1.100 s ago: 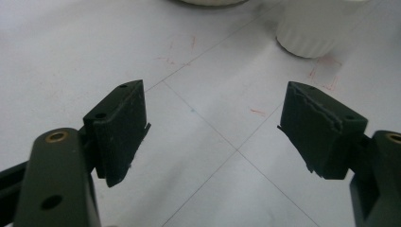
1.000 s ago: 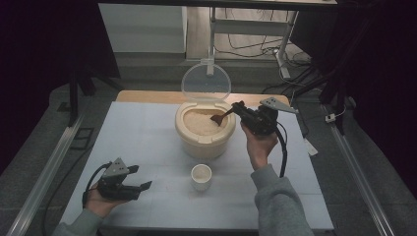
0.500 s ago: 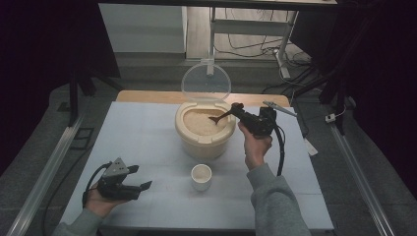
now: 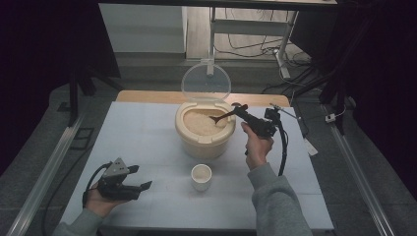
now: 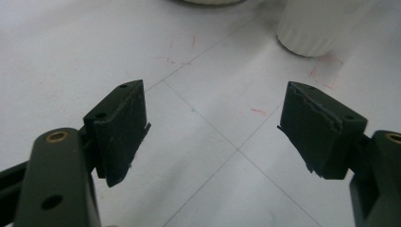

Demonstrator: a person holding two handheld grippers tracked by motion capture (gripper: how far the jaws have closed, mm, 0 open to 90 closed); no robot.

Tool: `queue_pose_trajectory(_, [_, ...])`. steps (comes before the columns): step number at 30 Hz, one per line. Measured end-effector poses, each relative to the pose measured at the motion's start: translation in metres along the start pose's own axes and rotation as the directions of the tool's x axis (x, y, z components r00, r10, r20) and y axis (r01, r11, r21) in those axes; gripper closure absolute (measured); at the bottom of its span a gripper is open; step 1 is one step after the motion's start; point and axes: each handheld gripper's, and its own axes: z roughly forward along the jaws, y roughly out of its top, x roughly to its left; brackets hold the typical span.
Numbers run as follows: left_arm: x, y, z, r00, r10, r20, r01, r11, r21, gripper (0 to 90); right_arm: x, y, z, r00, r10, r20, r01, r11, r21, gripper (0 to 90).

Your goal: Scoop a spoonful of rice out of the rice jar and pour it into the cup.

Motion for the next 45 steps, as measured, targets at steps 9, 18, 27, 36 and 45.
queue_pose_trajectory(9, [0.0,0.0,0.0,1.0,0.002,-0.001,-0.002,1.0,0.001,23.2,-0.005,0.002,-0.005,0.9933,0.114,-0.023,-0.114,0.993,-0.015,83.7])
queue_pose_trajectory(18, [-0.001,0.0,0.0,1.0,0.005,-0.001,-0.005,1.0,0.0,23.2,-0.009,0.005,-0.011,0.9847,0.169,-0.043,-0.17,0.985,-0.024,83.7])
queue_pose_trajectory(27, [-0.001,0.0,0.001,1.0,0.009,-0.004,-0.009,1.0,0.003,23.2,-0.012,0.009,-0.017,0.9798,0.193,-0.053,-0.195,0.98,-0.031,83.7])
queue_pose_trajectory(36, [-0.002,0.001,0.002,0.9999,0.014,-0.005,-0.014,0.9999,0.008,23.3,-0.014,0.011,-0.022,0.9684,0.237,-0.077,-0.24,0.97,-0.033,83.7])
queue_pose_trajectory(45, [-0.002,0.001,0.002,0.9999,0.015,-0.006,-0.015,0.9999,0.007,23.2,-0.018,0.011,-0.024,0.9556,0.28,-0.093,-0.283,0.959,-0.026,83.7])
